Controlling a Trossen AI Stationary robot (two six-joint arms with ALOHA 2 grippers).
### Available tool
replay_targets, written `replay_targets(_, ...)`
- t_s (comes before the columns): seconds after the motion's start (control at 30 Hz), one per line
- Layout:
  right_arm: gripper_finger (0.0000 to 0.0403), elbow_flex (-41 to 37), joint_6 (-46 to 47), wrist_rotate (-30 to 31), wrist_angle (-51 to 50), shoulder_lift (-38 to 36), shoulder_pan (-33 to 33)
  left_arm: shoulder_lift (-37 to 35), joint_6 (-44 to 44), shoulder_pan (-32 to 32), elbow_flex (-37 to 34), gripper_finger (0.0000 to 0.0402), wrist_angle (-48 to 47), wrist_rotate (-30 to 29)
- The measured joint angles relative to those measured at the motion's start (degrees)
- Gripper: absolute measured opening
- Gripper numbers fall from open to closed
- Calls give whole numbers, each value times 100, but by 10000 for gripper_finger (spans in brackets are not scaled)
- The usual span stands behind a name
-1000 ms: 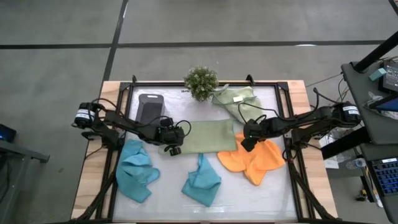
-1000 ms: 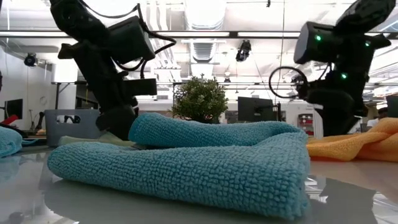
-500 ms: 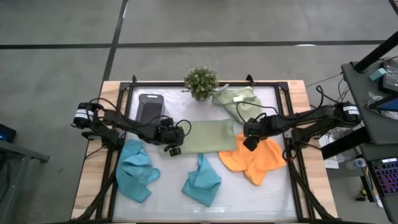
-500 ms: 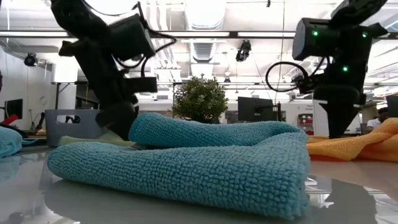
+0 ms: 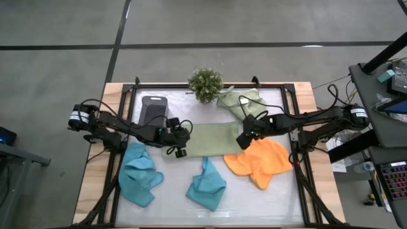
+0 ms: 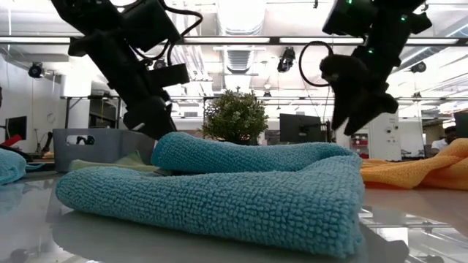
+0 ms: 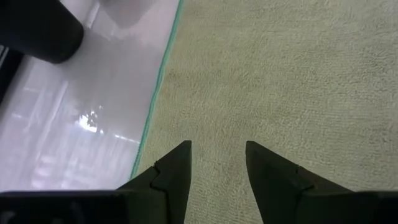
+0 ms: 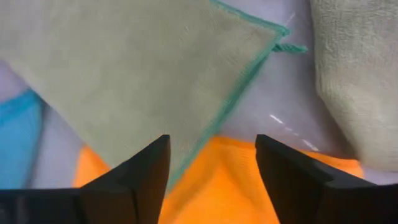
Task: Fold microfiber towels
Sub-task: Fold the left green microfiber cloth
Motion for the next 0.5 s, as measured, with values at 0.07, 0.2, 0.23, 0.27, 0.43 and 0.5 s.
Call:
replay_targets(0.07, 248, -27, 144, 24, 101, 0, -18, 0, 85, 0, 10, 137, 43, -3)
replay_targets(0.2, 274, -154, 226, 65, 694, 100, -41, 0, 156, 0, -4, 137, 190, -13)
replay_targets(0.23, 279, -192, 226, 67, 821, 167, -46, 0, 158, 0, -6, 137, 190, -13)
replay_targets(0.27, 283, -226, 227, 65, 944, 243, -61, 9, 157, 0, -8, 137, 188, -13)
replay_targets(0.43, 293, -272, 218, 108, 1196, 780, -143, 13, 187, 0, 1, 137, 196, -15)
replay_targets(0.5, 292, -272, 162, 106, 1293, 1000, -174, 13, 220, 0, -2, 137, 285, -15)
